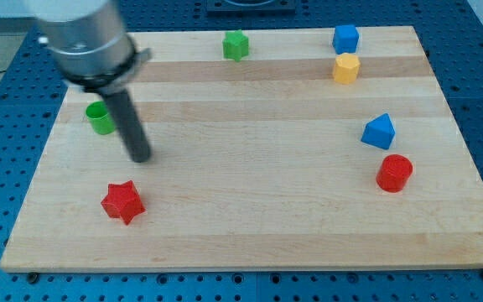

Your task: Move the red circle parallel to the red star

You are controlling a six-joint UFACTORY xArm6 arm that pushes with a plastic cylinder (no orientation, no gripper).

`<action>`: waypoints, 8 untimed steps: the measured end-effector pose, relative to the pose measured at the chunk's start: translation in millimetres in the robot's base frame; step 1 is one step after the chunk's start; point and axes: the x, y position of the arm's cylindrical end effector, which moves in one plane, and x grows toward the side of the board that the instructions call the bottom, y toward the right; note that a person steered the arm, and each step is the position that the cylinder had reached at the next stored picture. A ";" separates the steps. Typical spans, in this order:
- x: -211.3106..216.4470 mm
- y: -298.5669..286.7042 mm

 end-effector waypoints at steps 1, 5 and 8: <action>39.1 8.5; 12.1 83.2; -2.0 364.3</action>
